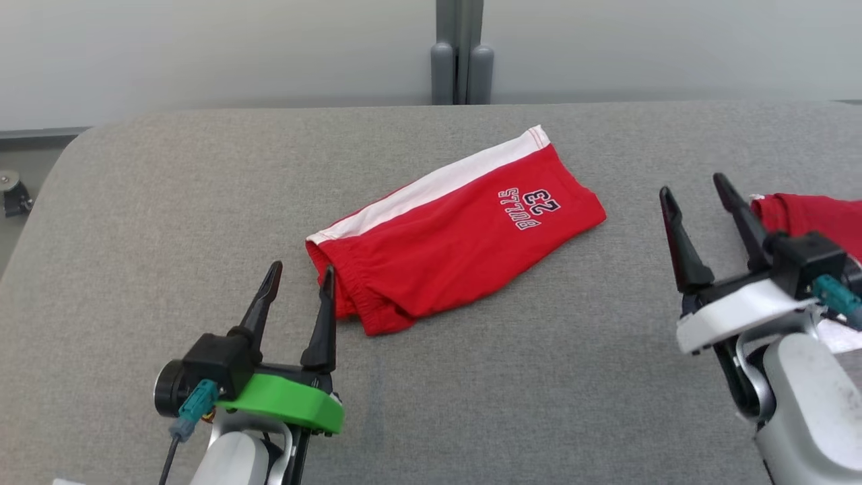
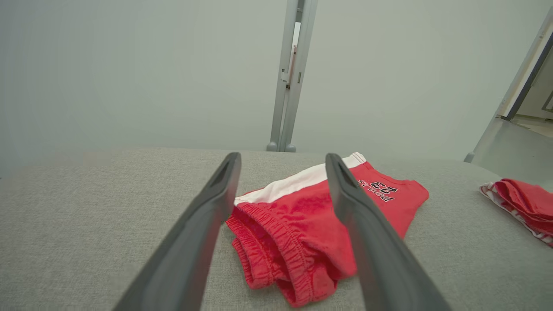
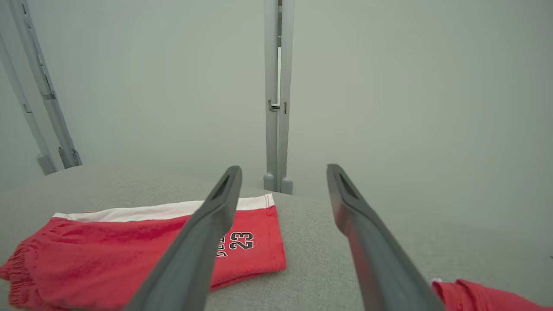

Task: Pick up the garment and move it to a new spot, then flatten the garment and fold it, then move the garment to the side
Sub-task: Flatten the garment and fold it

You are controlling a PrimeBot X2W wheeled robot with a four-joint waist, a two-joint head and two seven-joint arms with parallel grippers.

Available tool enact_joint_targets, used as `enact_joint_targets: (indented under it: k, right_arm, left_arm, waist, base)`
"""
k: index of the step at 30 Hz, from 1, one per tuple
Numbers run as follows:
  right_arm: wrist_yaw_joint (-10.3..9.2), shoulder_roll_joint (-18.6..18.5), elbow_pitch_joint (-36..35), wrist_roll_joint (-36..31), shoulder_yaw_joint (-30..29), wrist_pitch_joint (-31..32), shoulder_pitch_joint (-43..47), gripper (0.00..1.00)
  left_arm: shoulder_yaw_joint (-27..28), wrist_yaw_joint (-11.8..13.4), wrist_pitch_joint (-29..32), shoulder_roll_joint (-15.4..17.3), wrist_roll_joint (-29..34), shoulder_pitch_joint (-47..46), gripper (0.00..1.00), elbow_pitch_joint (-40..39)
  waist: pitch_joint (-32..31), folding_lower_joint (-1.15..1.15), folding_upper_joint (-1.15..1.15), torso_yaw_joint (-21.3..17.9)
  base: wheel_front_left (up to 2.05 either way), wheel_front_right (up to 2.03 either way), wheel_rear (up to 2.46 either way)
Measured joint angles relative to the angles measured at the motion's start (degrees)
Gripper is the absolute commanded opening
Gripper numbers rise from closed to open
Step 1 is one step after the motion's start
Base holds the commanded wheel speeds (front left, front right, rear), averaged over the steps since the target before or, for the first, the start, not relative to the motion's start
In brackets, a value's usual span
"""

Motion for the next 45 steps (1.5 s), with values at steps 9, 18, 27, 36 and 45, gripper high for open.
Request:
enact_joint_targets:
  k: [9, 18, 27, 36, 45]
  right_arm:
    - [0.00, 7.60, -4.80, -3.03, -5.92, 0.00, 10.75, 1.00]
    - [0.00, 8.65, -4.89, -4.01, -7.13, 0.00, 12.20, 1.00]
    - [-0.03, 10.47, 1.65, 12.96, -8.08, 6.46, 9.86, 1.00]
    - [-0.05, 12.44, 5.59, 31.70, -12.09, 18.30, 2.07, 1.00]
    - [-0.05, 13.36, 17.56, 37.53, -22.45, 27.09, -7.21, 1.00]
  left_arm:
    - [4.26, -1.67, 0.00, -1.72, 2.75, 5.03, 1.00, -1.27]
    - [5.60, -2.88, -0.01, -2.04, 4.35, 5.10, 1.00, -0.66]
    - [2.79, -1.99, -0.01, -2.13, 1.71, 3.32, 1.00, -2.60]
    - [0.98, -1.47, -0.01, -2.13, 0.51, 0.96, 1.00, -4.65]
    - [-1.64, -1.64, -0.01, -2.14, -2.18, -0.60, 1.00, -9.45]
  waist:
    - [-2.32, 0.00, 0.00, -3.84]
    - [-1.93, 0.00, 0.00, -3.48]
    - [0.15, 0.00, 0.00, 0.00]
    - [4.29, 0.00, 0.00, 5.01]
    - [7.90, 0.00, 0.00, 11.48]
  base:
    - [0.00, 0.00, 0.00]
    - [0.00, 0.00, 0.00]
    - [0.00, 0.00, 0.00]
    - [0.00, 0.00, 0.00]
    - [0.00, 0.00, 0.00]
